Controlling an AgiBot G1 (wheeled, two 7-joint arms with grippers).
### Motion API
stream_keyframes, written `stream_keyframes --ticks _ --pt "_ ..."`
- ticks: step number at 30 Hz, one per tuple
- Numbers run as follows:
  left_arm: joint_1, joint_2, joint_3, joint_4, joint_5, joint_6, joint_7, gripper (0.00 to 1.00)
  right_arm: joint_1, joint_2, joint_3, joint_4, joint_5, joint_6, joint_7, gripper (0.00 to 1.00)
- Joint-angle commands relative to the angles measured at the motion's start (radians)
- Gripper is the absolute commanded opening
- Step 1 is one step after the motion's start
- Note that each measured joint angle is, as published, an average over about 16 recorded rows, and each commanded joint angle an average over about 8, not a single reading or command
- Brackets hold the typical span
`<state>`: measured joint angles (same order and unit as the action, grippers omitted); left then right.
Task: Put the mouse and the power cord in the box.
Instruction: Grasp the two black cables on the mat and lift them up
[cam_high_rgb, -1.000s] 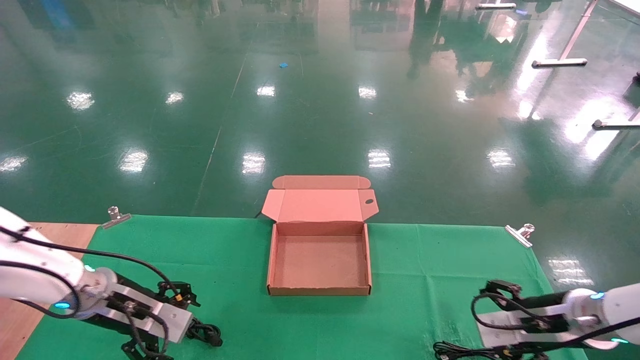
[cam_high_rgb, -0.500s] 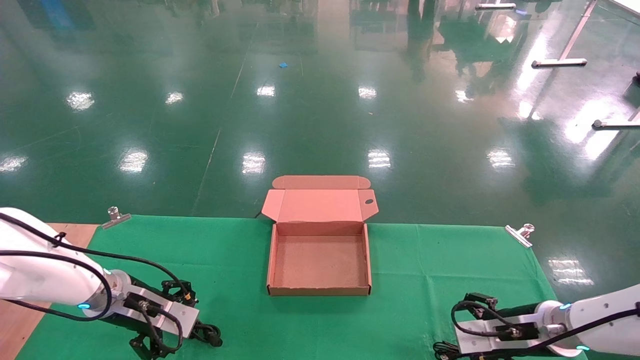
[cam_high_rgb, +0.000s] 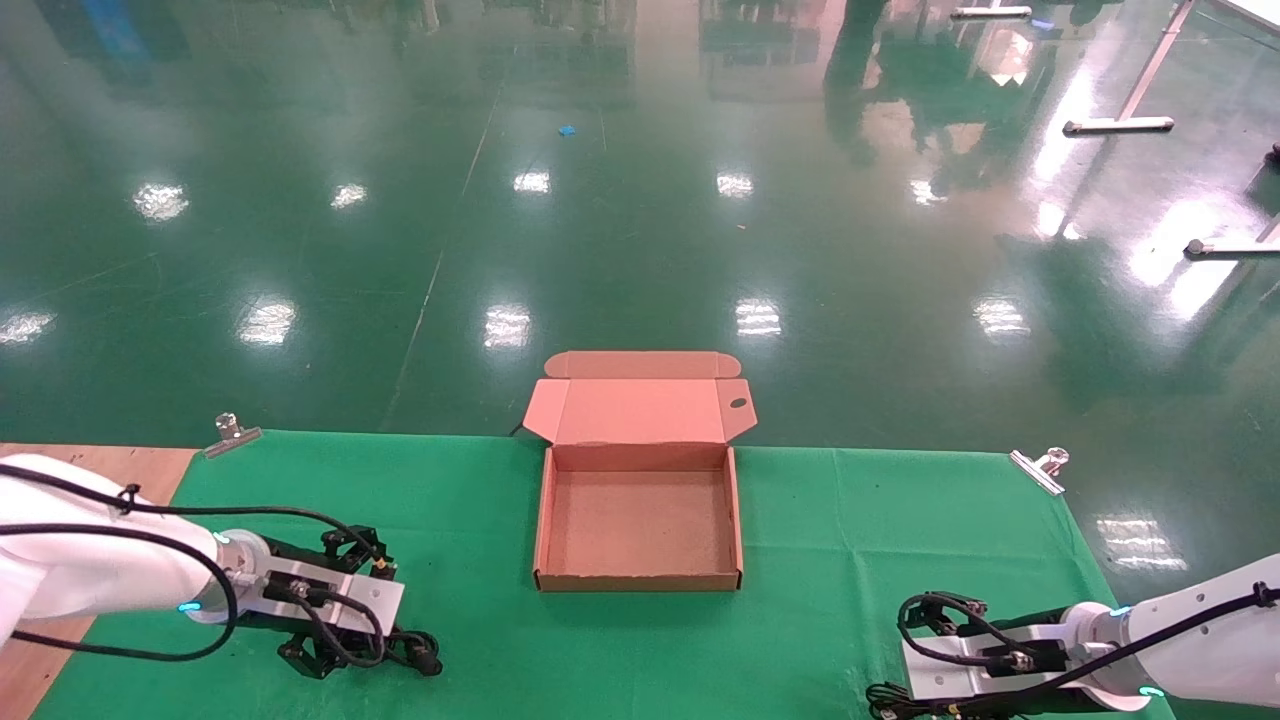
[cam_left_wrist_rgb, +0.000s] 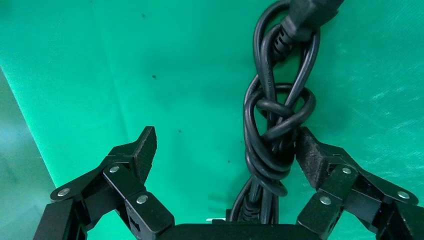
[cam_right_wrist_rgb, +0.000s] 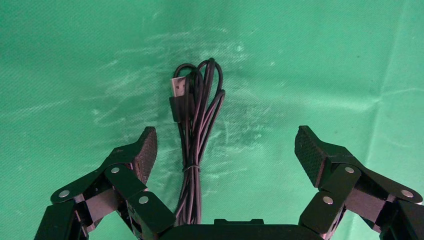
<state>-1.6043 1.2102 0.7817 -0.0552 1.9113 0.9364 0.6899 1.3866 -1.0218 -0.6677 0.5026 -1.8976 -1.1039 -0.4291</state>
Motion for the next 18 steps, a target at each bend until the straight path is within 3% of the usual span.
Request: stream_keyframes --ticks 1,5,6,7,13,14,15,18 --pt "0.005 0.004 -0.001 0.008 -0.001 -0.026 0.004 1.0 0.008 -0.004 0.003 -0.023 0.007 -0.004 -0.017 1.0" --pt "0.003 -0.006 -0.007 0.023 -0.01 0.004 0.016 1.0 0.019 -0.006 0.008 -0.063 0.017 -0.007 -0.043 0.99" --pt "0.002 -0.009 -0.009 0.026 -0.013 0.014 0.019 0.98 0.021 -0.006 0.009 -0.072 0.02 -0.008 -0.05 0.92" --pt "0.001 -0.012 -0.011 0.028 -0.015 0.022 0.021 0.9 0.023 -0.006 0.01 -0.08 0.022 -0.01 -0.056 0.81" --pt "-0.005 -0.027 -0.019 0.038 -0.028 0.059 0.035 0.15 0.028 -0.006 0.016 -0.121 0.038 -0.028 -0.087 0.07" --pt "-0.005 -0.028 -0.02 0.039 -0.03 0.063 0.037 0.05 0.029 -0.006 0.017 -0.127 0.04 -0.031 -0.091 0.02" --pt "-0.006 -0.03 -0.022 0.04 -0.032 0.066 0.038 0.0 0.03 -0.006 0.018 -0.132 0.042 -0.034 -0.094 0.0" --pt "-0.008 -0.032 -0.026 0.043 -0.038 0.073 0.04 0.0 0.033 -0.006 0.019 -0.146 0.044 -0.037 -0.103 0.0"
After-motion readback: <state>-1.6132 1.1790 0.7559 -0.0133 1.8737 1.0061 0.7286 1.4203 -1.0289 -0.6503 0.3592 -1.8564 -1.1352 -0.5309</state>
